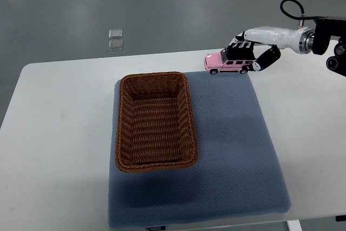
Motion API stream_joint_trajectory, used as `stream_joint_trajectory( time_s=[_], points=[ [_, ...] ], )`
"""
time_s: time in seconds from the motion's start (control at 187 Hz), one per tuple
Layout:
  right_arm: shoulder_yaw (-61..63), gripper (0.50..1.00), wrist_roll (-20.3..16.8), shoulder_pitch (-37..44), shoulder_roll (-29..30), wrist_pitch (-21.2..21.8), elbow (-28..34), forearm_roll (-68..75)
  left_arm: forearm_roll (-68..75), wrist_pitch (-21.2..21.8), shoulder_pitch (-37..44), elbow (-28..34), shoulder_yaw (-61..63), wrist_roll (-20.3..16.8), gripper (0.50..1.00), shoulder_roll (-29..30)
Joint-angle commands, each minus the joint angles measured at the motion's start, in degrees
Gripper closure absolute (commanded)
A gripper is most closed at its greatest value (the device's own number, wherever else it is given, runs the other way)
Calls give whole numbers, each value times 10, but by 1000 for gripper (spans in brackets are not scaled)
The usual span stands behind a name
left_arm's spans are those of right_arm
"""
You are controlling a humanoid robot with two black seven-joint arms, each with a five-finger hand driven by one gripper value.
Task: Place pink car in brown basket
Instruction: 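Carry the SUV over the wicker basket and lower it inside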
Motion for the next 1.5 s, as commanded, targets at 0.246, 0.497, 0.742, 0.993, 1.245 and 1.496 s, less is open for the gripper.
stream_joint_trajectory(
  time_s=[0.246,0.497,0.742,0.993,1.245,1.496],
  points=[
    [-3,920,9,3,119,2,8,-6,0,0,0,0,0,0,500,0],
    [-28,906,7,16,197,2,-19,-10,0,0,0,0,0,0,500,0],
    [-49,889,7,11,232,1,-28,-10,0,0,0,0,0,0,500,0],
    [-49,818,5,8,247,-1,-36,-6,0,0,0,0,1,0,500,0],
    [-58,679,4,5,253,-6,-37,-8,0,0,0,0,0,0,500,0],
    [-56,642,4,2,246,-7,-49,-3,0,0,0,0,0,0,500,0]
  ],
)
